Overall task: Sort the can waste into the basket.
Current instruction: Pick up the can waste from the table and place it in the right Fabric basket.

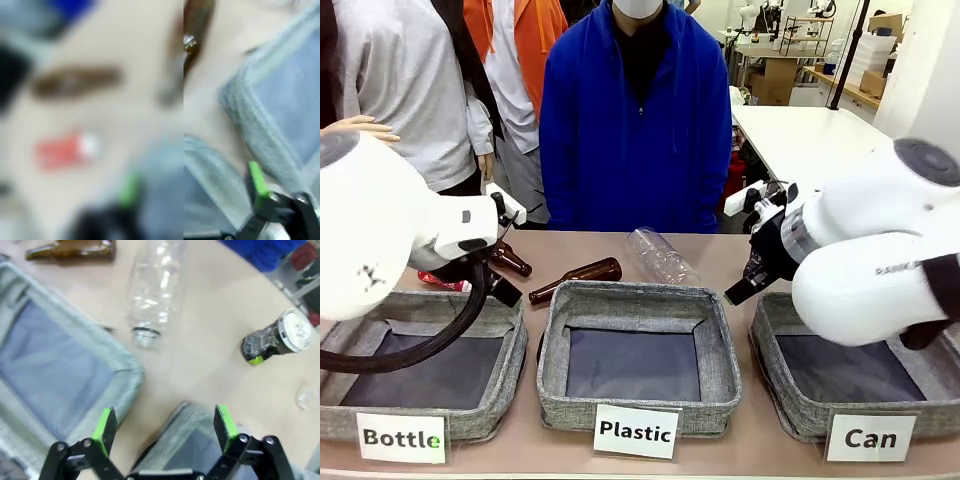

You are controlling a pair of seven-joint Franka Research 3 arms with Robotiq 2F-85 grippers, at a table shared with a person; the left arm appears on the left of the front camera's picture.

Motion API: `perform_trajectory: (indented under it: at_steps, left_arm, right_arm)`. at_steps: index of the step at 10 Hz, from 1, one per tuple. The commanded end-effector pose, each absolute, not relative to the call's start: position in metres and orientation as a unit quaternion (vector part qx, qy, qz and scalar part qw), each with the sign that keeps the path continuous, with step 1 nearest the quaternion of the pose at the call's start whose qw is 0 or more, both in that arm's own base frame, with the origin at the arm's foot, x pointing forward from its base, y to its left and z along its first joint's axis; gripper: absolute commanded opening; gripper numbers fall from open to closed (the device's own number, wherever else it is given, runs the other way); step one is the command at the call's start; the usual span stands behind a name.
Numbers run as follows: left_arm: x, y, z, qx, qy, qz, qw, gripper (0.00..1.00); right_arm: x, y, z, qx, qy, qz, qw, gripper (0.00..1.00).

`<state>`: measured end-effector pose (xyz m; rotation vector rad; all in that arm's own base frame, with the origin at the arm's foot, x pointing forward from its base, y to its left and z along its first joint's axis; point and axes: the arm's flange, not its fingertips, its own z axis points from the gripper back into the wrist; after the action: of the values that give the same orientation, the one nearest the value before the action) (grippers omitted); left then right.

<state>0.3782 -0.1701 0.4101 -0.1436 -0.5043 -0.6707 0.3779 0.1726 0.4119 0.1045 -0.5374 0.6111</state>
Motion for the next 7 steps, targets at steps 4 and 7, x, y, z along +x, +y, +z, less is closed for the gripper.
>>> perform_trajectory:
  at_steps: [4, 7]
  left_arm:
    - [0.274, -0.017, 0.509, -0.384, -0.224, -0.330, 0.833, 1.00]
    - [0.248, 0.130, 0.470, -0.487, -0.305, -0.146, 0.805, 1.00]
  right_arm:
    - [0.290, 0.024, 0.534, 0.352, -0.205, 0.205, 0.890, 1.00]
    - [0.251, -0.104, 0.503, 0.449, -0.285, 0.051, 0.845, 1.00]
